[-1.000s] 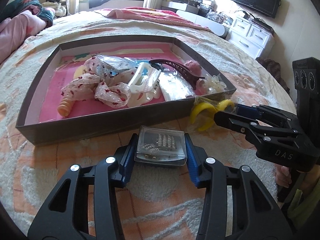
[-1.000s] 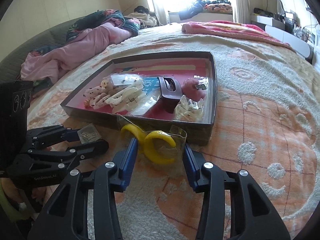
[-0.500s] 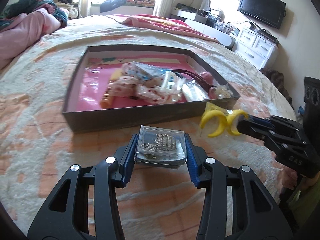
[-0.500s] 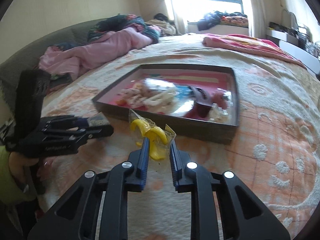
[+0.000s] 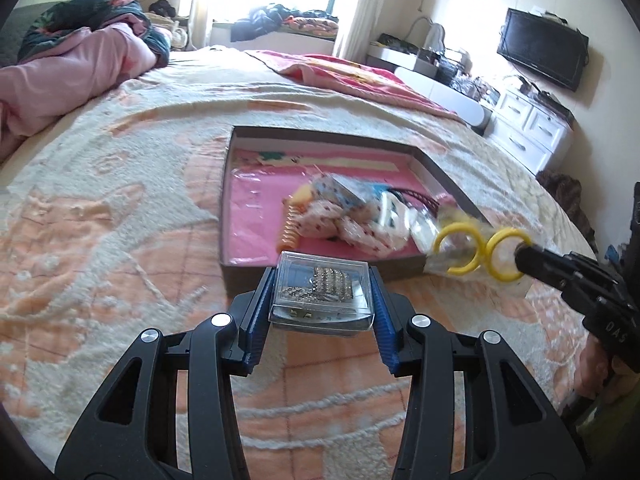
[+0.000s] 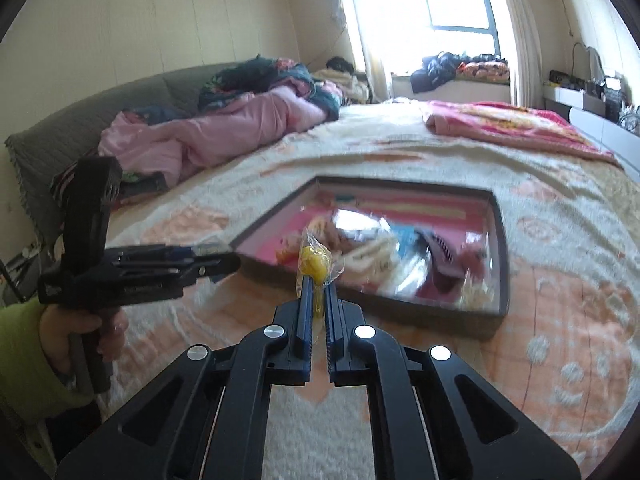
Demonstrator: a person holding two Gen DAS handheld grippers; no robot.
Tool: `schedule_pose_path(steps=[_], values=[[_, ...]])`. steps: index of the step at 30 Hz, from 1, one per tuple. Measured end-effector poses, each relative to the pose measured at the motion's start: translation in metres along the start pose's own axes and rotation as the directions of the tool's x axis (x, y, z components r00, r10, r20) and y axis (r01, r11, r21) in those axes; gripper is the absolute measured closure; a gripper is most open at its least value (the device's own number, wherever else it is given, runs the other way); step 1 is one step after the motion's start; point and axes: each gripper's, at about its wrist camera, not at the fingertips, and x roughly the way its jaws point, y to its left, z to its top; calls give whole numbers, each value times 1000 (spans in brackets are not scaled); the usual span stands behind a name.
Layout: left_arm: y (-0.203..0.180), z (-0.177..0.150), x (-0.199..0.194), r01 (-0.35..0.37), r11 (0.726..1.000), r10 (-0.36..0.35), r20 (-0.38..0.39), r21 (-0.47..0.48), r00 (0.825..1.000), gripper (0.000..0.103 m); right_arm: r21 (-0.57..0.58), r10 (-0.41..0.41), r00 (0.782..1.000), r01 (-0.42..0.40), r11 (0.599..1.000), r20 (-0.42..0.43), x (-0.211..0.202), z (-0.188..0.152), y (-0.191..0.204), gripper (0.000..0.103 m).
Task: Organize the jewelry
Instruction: 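Carry pin box and yellow earrings into the box while both tools open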
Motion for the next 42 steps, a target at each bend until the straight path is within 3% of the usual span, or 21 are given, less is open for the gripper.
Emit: schedule_pose_path(steps=[13, 26, 34, 42], values=[[11, 28, 14, -38, 999, 39, 36, -13, 999, 67, 47, -123, 992, 122, 991, 14, 34, 26, -26, 97], [5, 41, 49, -58, 998, 57, 7, 24, 998, 67, 112, -201, 980, 199, 974, 10, 59, 38, -58, 97], [5, 43, 63, -87, 995, 87, -6, 42, 996, 67, 76, -266, 963, 268, 960, -29, 83, 33, -56, 97], [10, 42, 66, -87, 996, 88, -13, 27, 996, 67, 67, -240, 969, 244, 968, -58, 88, 23, -50, 93]])
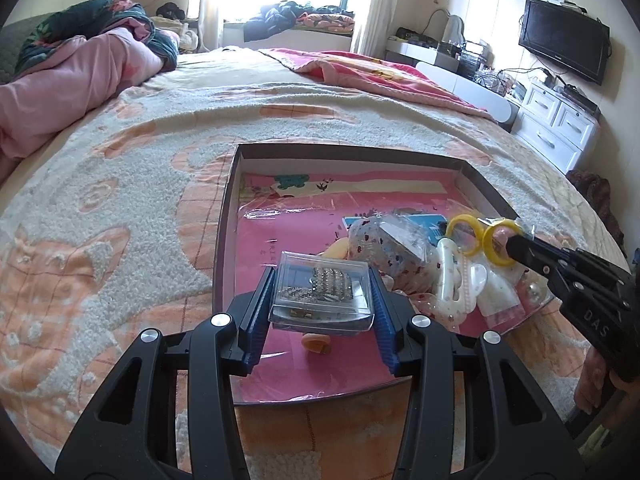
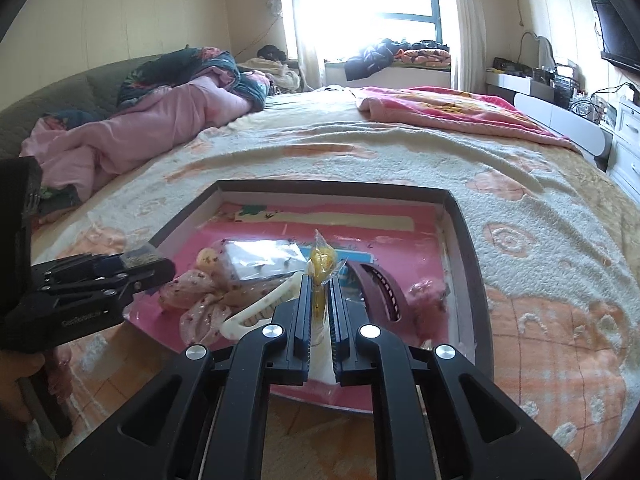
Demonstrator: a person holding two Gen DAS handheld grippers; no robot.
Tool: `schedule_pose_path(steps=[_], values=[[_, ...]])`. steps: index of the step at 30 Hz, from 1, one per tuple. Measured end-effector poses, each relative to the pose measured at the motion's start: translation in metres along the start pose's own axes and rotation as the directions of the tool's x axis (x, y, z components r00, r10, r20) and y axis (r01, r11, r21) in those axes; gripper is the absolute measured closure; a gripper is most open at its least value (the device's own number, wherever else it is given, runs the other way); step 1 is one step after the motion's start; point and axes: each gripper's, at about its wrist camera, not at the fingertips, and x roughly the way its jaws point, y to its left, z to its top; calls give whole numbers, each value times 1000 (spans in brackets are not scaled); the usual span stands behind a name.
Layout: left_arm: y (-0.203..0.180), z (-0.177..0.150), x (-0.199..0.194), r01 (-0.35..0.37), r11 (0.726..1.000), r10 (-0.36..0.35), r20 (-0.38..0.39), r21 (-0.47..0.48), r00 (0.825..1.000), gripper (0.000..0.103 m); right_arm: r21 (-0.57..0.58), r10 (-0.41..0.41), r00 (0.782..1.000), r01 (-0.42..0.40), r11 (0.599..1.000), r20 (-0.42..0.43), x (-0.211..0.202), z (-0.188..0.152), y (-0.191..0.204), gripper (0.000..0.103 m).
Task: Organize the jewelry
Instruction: 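Carry pin box and yellow earrings into the box while both tools open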
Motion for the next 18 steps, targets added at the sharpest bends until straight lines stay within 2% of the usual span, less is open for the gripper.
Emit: schedule_pose_path(steps=[5, 12, 18], values=[[0, 0, -1, -2, 1000, 2, 4, -1, 1000, 59, 10, 41, 999, -41, 999, -12, -7, -4, 3, 88], [0, -4, -12, -7, 1000, 7, 14, -5, 1000, 54, -1, 66, 998, -66, 998, -17, -22, -10, 10, 76], [-3, -7, -24, 1, 1000, -1, 27, -10, 1000, 52, -2, 72, 997, -72, 997, -5, -41, -16, 12, 72]])
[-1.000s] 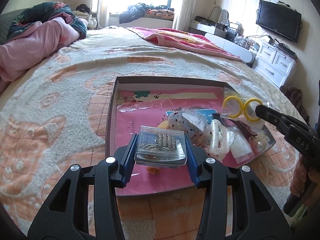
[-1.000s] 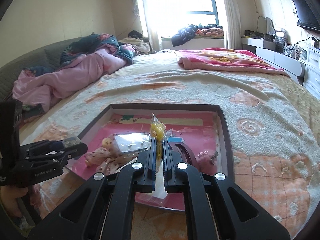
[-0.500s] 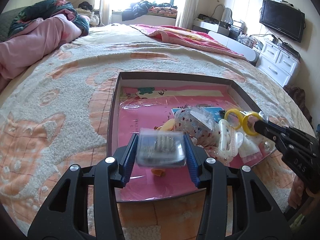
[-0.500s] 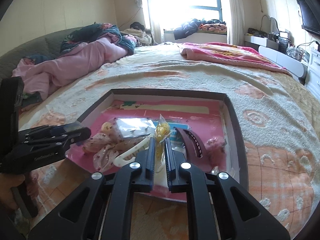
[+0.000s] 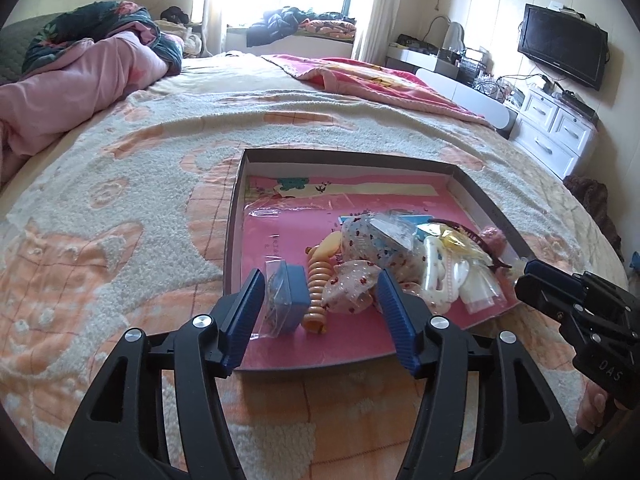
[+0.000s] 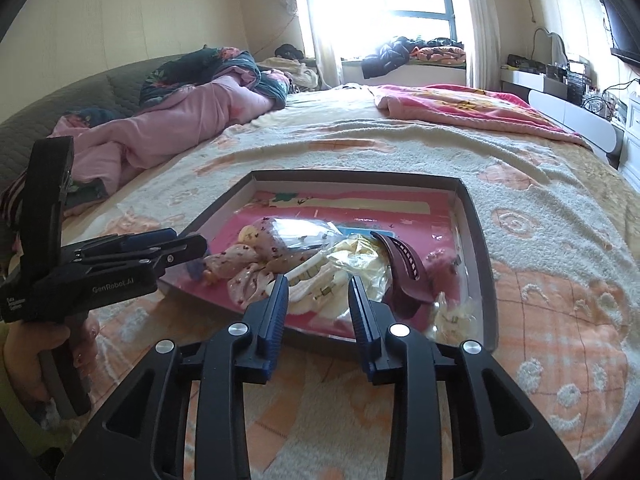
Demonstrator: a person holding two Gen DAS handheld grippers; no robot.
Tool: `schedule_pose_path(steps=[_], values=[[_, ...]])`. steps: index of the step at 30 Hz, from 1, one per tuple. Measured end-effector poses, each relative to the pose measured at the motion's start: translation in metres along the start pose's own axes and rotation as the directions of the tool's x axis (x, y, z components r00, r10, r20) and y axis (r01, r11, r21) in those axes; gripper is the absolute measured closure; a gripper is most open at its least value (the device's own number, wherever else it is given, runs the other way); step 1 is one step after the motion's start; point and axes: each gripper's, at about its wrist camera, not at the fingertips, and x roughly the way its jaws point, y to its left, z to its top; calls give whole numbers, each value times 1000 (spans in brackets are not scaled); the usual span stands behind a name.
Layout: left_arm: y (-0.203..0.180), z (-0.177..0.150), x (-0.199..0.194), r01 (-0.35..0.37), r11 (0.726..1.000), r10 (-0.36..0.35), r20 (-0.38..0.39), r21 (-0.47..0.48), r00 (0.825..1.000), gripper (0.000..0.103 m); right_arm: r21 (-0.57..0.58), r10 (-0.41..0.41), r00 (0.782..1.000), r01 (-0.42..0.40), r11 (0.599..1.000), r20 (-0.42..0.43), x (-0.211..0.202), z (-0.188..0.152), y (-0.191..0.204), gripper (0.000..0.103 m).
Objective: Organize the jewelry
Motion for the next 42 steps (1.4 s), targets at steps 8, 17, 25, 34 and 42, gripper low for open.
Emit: schedule_pose_path(steps=[8, 17, 25, 34, 42], values=[[-7, -3, -22, 10, 1000, -10, 16, 7, 1000, 41, 15, -11, 1000, 11, 1000, 27, -28, -6, 0, 62], [-11, -14, -50, 20, 1000, -20, 37, 5, 999, 18, 57, -54, 997, 51, 997, 59, -63, -14, -4, 33], [-20, -24, -77, 14, 1000, -14, 72, 12, 997, 11, 97, -76, 994, 68, 993, 78, -91, -23, -1, 14], [-25, -40, -95, 15, 1000, -16, 83, 11, 996, 11, 112, -107, 989, 96, 989, 98, -112, -37, 4, 8], [-32, -57, -112, 10, 1000, -11, 119, 16, 993, 11, 116, -131, 985, 118, 986, 110, -121, -56, 13, 8]])
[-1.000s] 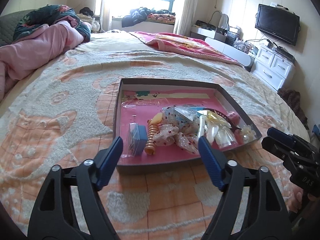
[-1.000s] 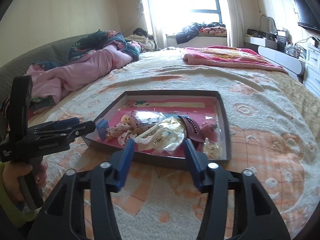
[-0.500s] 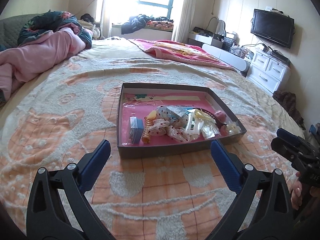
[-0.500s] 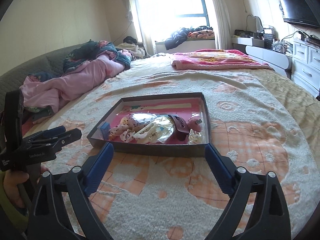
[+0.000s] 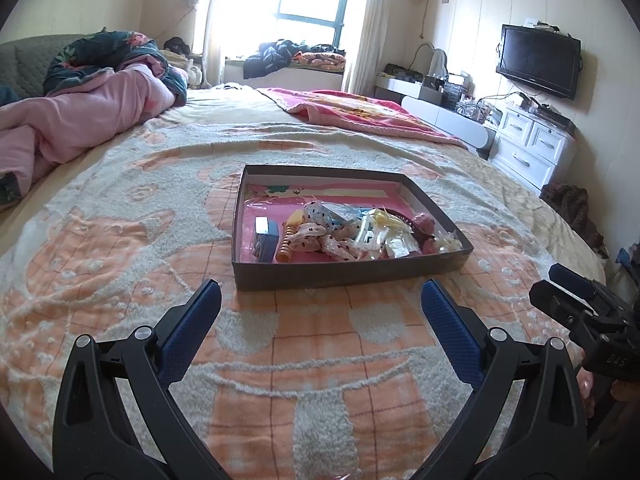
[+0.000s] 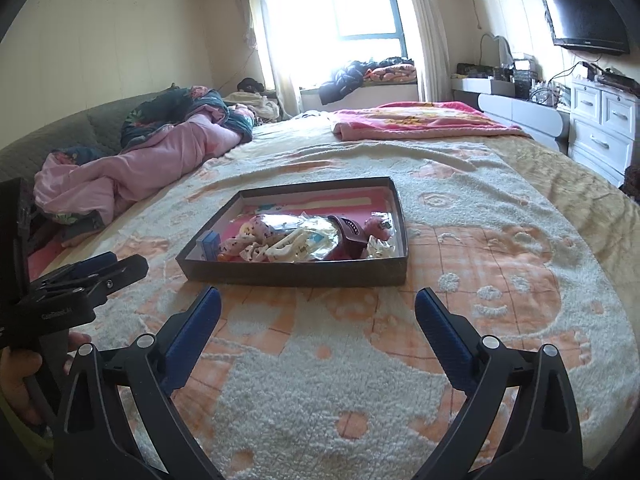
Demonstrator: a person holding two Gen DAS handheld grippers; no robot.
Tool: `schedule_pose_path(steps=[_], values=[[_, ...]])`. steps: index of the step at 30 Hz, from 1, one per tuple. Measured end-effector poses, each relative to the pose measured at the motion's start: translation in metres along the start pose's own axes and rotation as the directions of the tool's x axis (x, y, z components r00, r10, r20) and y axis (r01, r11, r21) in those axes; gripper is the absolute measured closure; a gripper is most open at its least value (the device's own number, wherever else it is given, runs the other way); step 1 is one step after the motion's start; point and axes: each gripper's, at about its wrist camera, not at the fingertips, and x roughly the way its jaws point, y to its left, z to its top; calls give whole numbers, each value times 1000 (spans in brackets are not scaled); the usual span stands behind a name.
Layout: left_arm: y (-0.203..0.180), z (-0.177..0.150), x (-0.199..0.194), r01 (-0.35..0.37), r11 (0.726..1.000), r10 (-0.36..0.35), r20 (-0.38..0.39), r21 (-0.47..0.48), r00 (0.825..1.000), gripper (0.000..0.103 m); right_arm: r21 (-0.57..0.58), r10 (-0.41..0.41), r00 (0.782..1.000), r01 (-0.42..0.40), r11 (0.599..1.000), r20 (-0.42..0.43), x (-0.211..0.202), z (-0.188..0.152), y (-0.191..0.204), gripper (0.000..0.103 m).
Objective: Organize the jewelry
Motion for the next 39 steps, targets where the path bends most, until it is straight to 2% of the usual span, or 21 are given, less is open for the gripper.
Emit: schedule_pose_path(steps=[7, 15, 22, 31, 39], values=[[1, -13, -5, -29, 1000, 29, 9, -4, 1000, 11, -17, -21, 997, 22, 1000, 68, -11, -14, 5, 8], [4, -22, -8, -69, 997, 70, 61, -15, 996, 11, -34, -23, 985, 30, 999, 173, -19, -22, 6, 6], [2, -29, -12, -73, 997, 71, 114, 15, 991, 11, -26, -44, 983, 50, 998, 179, -14, -27, -1, 6], [-1, -32, -7, -99, 995, 96, 109, 27, 989, 11, -23, -50, 985, 55, 998, 168, -10, -31, -2, 6], [-2, -33, -6, -88, 996, 85, 105, 31, 991, 11, -23, -54, 985, 59, 998, 163, -8, -31, -3, 6]])
